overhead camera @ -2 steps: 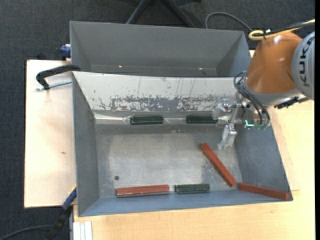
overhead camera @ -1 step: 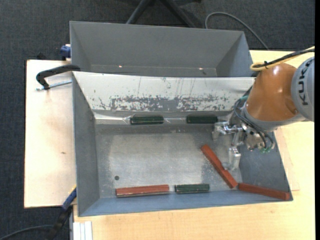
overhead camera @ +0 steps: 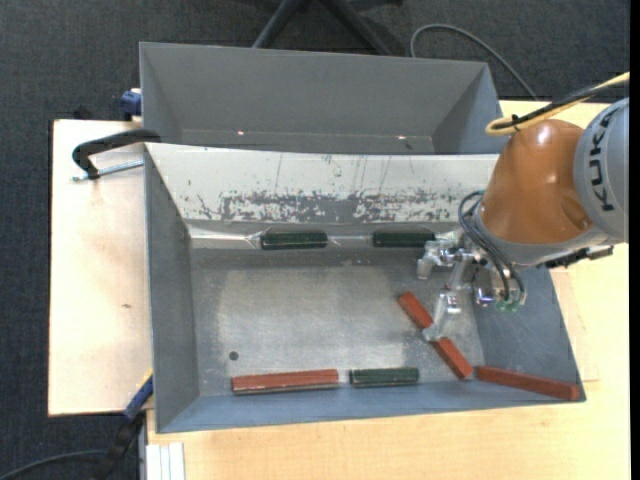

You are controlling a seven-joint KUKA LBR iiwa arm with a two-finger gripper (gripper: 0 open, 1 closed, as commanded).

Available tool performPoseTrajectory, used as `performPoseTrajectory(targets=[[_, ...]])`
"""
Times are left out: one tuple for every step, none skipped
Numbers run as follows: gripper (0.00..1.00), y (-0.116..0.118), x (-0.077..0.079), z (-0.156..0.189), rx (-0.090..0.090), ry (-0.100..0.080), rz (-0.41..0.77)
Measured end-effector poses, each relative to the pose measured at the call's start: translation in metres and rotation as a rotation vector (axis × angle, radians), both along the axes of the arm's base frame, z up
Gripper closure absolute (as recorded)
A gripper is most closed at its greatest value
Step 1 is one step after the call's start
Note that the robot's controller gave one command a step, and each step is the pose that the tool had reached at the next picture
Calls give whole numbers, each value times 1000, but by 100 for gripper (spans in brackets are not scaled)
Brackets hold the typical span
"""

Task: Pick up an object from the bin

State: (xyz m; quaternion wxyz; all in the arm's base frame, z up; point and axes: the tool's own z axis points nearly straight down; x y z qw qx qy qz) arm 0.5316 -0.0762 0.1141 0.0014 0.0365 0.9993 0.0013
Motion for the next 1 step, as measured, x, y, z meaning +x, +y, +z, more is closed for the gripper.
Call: performPoseTrajectory(targets=[[0,-6,-34,-46,-1,7,14]])
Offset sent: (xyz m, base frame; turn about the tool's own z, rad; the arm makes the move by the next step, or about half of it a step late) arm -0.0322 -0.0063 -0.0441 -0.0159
